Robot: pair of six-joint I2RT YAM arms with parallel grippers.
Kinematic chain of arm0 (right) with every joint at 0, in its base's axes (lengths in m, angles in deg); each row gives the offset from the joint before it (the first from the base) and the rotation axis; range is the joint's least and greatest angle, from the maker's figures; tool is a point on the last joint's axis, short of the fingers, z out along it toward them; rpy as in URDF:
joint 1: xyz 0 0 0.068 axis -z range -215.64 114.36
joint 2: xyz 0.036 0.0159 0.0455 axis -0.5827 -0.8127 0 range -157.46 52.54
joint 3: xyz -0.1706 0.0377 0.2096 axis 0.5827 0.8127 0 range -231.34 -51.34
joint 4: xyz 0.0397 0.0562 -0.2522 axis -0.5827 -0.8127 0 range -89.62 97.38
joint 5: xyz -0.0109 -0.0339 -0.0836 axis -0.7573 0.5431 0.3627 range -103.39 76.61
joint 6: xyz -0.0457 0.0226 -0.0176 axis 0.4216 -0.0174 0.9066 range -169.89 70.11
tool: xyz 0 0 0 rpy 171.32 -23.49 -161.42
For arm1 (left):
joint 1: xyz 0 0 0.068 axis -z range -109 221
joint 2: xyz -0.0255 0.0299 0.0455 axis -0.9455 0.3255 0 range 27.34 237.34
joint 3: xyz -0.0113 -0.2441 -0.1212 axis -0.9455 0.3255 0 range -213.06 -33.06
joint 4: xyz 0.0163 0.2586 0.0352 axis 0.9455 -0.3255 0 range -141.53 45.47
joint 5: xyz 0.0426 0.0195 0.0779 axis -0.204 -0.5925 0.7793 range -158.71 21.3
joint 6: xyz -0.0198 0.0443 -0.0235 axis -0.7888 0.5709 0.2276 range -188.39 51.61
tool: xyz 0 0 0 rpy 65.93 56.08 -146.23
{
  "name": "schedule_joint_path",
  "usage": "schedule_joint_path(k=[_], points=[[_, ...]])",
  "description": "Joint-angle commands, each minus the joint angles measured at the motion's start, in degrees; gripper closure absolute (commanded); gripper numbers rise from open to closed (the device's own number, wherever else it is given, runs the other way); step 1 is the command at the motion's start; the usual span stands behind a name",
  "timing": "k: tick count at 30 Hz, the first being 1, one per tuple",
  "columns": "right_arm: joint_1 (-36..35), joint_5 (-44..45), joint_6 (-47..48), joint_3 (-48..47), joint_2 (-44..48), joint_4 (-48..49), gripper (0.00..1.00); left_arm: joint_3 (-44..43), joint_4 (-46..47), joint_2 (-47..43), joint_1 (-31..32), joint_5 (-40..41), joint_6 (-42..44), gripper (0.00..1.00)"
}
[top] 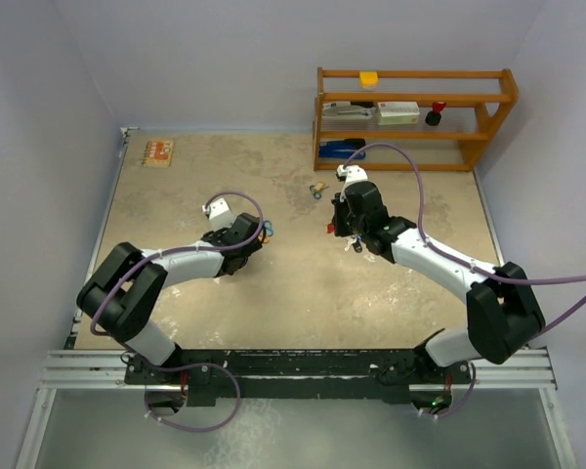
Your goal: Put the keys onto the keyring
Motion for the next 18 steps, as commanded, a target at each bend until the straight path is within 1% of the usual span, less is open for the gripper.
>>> schedule_joint_path(k=[1,7,13,18], points=[[-0.2,1.5,0.2,0.1,0.6,1.4,1.0,-0.8,2.0,0.4,-0.2,1.7,-1.1,0.34],[-0.3,1.6,0.2,0.1,0.4,1.5,1.0,-2.2,0.7,1.6,-0.2,3.7,-1.4,0.43],[-0.3,1.8,0.1,0.1,0.3,1.5,1.0,-3.2,-0.2,3.4,-0.2,4.9,-1.3,0.46],[-0.2,2.0,0.0,0.2,0.3,1.4,1.0,-4.0,-0.2,4.6,-0.2,4.9,-1.3,0.51]])
